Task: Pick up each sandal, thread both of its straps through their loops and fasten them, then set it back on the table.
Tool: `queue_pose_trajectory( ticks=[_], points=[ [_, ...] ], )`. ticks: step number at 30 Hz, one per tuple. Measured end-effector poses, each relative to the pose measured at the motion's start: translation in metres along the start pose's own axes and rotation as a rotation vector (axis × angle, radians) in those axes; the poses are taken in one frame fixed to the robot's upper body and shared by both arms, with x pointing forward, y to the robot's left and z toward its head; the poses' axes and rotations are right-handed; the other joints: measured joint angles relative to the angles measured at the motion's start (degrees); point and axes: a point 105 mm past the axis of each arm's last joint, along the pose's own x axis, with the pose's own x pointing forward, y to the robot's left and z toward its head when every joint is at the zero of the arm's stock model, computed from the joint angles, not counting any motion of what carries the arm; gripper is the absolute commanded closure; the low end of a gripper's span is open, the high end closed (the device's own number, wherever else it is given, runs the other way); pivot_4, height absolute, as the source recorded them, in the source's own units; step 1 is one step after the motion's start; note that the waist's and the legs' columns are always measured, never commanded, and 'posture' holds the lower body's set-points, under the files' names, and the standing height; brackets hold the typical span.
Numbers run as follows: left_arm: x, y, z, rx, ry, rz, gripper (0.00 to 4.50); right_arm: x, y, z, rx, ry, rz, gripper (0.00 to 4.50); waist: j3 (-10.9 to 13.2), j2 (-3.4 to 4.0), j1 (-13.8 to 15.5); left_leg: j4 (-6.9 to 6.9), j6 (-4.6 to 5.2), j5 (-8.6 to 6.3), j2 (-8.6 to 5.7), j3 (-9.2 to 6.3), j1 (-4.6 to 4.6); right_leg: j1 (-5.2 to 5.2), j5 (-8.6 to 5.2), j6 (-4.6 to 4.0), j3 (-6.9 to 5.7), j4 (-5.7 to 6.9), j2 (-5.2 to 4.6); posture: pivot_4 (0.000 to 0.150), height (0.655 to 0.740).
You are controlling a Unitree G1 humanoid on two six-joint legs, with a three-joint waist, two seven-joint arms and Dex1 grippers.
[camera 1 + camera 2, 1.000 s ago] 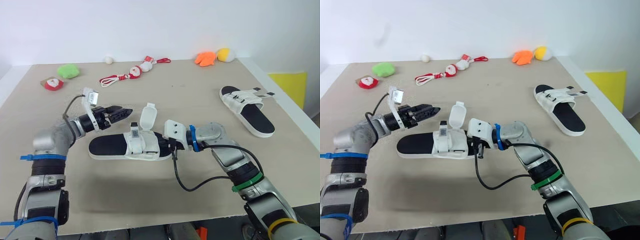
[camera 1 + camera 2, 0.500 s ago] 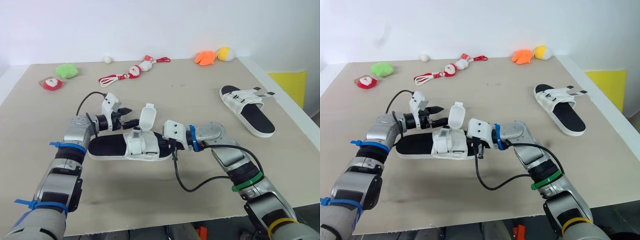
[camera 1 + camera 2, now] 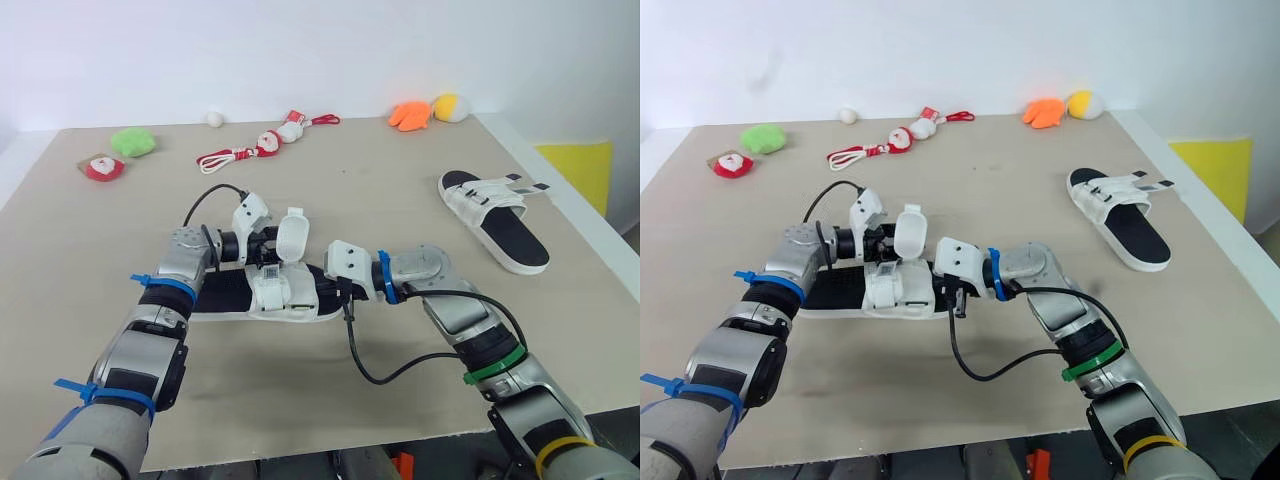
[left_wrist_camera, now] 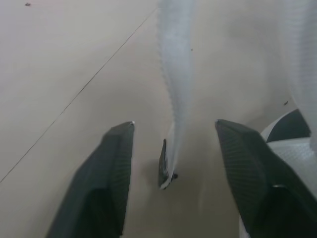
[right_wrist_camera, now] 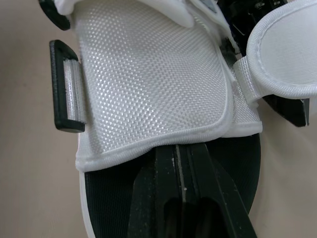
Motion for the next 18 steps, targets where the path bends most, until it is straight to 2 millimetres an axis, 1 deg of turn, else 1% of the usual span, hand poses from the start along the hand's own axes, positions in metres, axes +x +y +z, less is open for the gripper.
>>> queue_pose_trajectory(
  ticks=[2, 3, 4, 5, 6, 7, 9, 10, 12, 13, 15, 18],
  points=[
    [-0.002, 0.002, 0.001, 0.027, -0.004, 0.01, 3.46, 0.0, 0.0, 0.0, 0.001, -0.001, -0.002, 4.5, 0.0, 0.0, 0.04, 0.0, 0.01, 0.0, 0.0, 0.0, -0.02, 0.0, -0.01, 0.01, 0.0, 0.0, 0.0, 0.15, 0.74],
    [-0.004, 0.006, 0.005, 0.129, -0.007, 0.044, 3.96, -0.001, 0.0, 0.0, 0.002, -0.001, -0.004, 4.5, 0.0, 0.0, 0.09, 0.0, 0.01, -0.01, 0.0, 0.0, -0.02, 0.0, -0.01, 0.01, 0.0, 0.0, -0.01, 0.15, 0.74],
    [-0.004, 0.007, 0.008, 0.177, -0.008, 0.059, 4.07, -0.001, -0.001, 0.0, 0.002, -0.001, -0.005, 4.5, 0.0, 0.0, 0.11, 0.0, 0.01, -0.01, 0.0, 0.0, -0.02, 0.0, -0.01, 0.01, 0.0, -0.01, -0.01, 0.15, 0.74],
    [-0.005, 0.009, 0.012, 0.246, -0.006, 0.077, 4.29, -0.001, -0.001, 0.0, 0.002, -0.002, -0.006, 4.5, 0.0, 0.0, 0.11, 0.0, 0.01, -0.01, 0.0, 0.0, -0.01, 0.0, -0.01, 0.01, 0.0, 0.0, -0.01, 0.15, 0.74],
    [-0.006, 0.011, 0.016, 0.323, -0.006, 0.095, 4.29, 0.0, -0.001, 0.0, 0.002, -0.002, -0.007, 4.5, 0.0, 0.0, 0.15, 0.0, 0.01, -0.01, 0.0, 0.0, -0.01, 0.0, -0.01, 0.01, 0.0, 0.0, -0.01, 0.15, 0.74],
    [-0.009, 0.014, 0.029, 0.501, -0.01, 0.13, 4.29, 0.0, -0.001, 0.0, 0.001, -0.002, -0.008, 4.5, 0.0, 0.0, 0.18, 0.01, 0.01, 0.0, 0.0, 0.0, 0.0, 0.0, 0.01, 0.02, 0.0, 0.0, -0.01, 0.15, 0.74],
    [-0.011, 0.016, 0.04, 0.608, -0.024, 0.152, 4.29, 0.0, -0.001, -0.001, 0.002, -0.002, -0.009, 4.5, 0.0, 0.0, 0.19, 0.01, 0.01, 0.0, 0.0, 0.0, 0.0, 0.0, 0.01, 0.03, 0.0, 0.01, -0.01, 0.15, 0.74],
    [-0.015, 0.017, 0.054, 0.783, -0.04, 0.188, 4.29, 0.0, -0.001, 0.0, -0.001, -0.004, -0.008, 4.5, 0.0, 0.0, 0.18, 0.01, 0.01, 0.0, 0.0, 0.0, 0.0, -0.01, 0.01, 0.03, 0.01, 0.0, -0.01, 0.15, 0.74],
    [-0.018, 0.017, 0.065, 0.909, -0.058, 0.216, 4.29, 0.0, -0.001, 0.0, -0.002, -0.005, -0.007, 4.5, 0.0, 0.0, 0.18, 0.01, 0.01, 0.0, 0.0, 0.0, 0.01, -0.01, 0.01, 0.04, 0.01, 0.0, -0.01, 0.15, 0.74],
    [-0.024, 0.015, 0.081, 1.091, -0.088, 0.247, 4.29, 0.0, -0.001, 0.0, -0.003, -0.006, -0.006, 4.5, 0.0, 0.0, 0.17, 0.0, 0.01, -0.01, 0.01, 0.0, 0.02, -0.01, 0.01, 0.04, 0.02, 0.01, 0.0, 0.15, 0.74],
    [-0.027, 0.013, 0.088, 1.173, -0.108, 0.262, 4.29, 0.0, -0.001, -0.001, -0.002, -0.005, -0.007, 4.5, 0.0, 0.01, 0.18, 0.01, 0.01, -0.01, 0.01, 0.0, 0.03, 0.01, 0.01, 0.04, 0.02, 0.02, -0.01, 0.15, 0.74],
    [-0.028, -0.003, 0.092, 1.455, -0.141, 0.224, 4.29, 0.0, -0.001, 0.0, -0.003, -0.006, -0.007, 4.5, 0.01, 0.01, 0.18, 0.01, 0.01, 0.0, 0.01, 0.0, 0.03, 0.0, 0.03, 0.06, 0.03, 0.04, -0.01, 0.15, 0.74]
  ],
)
